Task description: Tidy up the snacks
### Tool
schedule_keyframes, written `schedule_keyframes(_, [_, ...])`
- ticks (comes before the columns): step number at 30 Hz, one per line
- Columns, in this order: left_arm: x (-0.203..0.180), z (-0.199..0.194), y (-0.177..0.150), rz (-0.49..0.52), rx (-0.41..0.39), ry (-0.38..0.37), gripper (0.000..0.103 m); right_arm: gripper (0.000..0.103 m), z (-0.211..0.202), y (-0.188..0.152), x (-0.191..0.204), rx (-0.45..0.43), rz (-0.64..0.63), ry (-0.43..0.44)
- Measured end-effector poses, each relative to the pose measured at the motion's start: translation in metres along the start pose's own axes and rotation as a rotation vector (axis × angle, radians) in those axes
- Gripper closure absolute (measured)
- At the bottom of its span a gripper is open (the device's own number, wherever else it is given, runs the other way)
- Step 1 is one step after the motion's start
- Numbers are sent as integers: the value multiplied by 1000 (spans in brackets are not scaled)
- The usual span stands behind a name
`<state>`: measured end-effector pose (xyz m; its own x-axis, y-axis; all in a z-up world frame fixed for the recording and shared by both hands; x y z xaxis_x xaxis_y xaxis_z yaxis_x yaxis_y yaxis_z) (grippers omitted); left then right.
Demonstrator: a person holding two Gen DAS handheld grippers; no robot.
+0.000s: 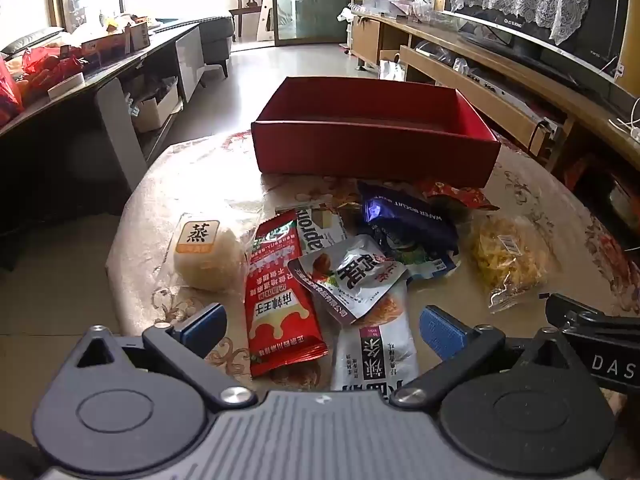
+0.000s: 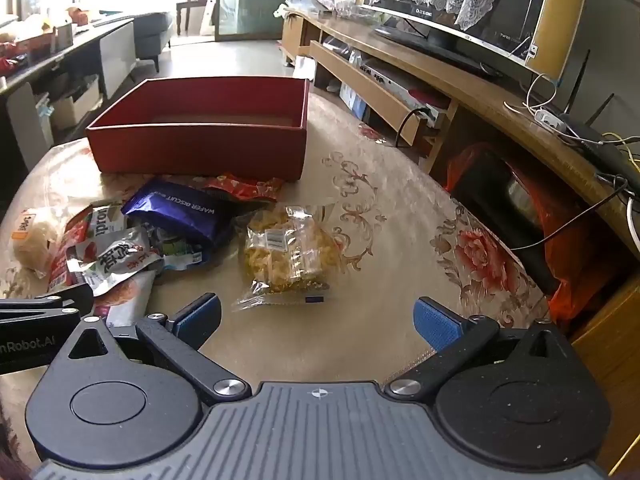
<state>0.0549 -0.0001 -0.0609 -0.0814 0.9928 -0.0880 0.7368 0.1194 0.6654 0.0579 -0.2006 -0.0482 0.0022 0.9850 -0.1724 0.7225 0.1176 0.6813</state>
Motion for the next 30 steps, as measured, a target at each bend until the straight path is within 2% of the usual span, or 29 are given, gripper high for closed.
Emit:
schedule_keyframes(6, [6,5,1,-1,29,-9,0,0,2,0,1,0,-3,1])
schedule_keyframes(7, [2,3,-2,7,17,12,0,0,2,-1,2,-1,-5,1])
schedule_keyframes(12, [1,3,-5,12,24,15,0,0,4,-13,1,4,-11,6])
schedule_keyframes(15, [0,3,-6,14,27,13,0,0,4,-4,3,20,-20,-1])
schedule_keyframes(30, [-3,3,-8,19,37,1,0,0,8,-8,3,41,-26,-6])
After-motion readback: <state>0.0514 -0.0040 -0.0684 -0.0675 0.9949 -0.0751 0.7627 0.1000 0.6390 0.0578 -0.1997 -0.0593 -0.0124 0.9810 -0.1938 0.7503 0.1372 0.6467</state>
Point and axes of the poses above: each gripper's, at about its wrist camera, not at the fingertips, and z roughly the way its jaws point, x to its left, y to its top, the point moved 8 cm from there along z, roughly the way its jaws point, and after that the axes turned 5 degrees about -z, right-handed, at the moved point
